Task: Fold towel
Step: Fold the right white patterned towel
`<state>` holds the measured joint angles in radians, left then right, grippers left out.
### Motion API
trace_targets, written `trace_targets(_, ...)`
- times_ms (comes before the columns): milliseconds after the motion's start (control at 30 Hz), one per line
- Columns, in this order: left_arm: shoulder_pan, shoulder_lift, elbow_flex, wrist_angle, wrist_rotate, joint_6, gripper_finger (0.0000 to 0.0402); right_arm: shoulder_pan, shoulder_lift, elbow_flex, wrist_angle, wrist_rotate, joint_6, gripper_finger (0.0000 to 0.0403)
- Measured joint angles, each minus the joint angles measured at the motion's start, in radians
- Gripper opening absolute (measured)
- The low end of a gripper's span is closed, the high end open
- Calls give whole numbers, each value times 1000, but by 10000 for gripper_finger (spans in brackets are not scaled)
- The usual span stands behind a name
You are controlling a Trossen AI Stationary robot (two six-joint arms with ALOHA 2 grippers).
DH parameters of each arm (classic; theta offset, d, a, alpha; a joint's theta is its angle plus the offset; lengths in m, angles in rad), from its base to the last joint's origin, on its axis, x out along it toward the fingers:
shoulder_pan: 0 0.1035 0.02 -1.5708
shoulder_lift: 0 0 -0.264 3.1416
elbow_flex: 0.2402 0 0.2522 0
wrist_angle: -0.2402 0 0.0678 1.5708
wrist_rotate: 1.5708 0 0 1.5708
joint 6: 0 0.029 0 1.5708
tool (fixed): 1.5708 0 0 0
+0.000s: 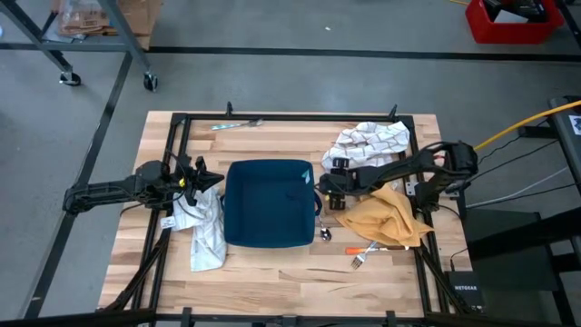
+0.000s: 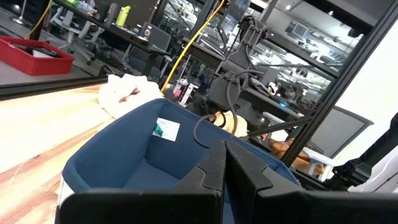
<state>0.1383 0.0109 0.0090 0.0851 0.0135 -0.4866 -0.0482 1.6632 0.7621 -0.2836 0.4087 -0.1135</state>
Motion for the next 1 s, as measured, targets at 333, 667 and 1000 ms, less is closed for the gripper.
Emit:
trace_targets(333,0,0,0,0,0,47,1,-90,39,2,35,-14,0,182)
trace_targets(667,0,0,0,0,0,44,1,-145,40,1,46,-84,1,181)
trace_targets(1000,0,0,0,1,0,41,1,-142,43,-1,44,-123,3,37)
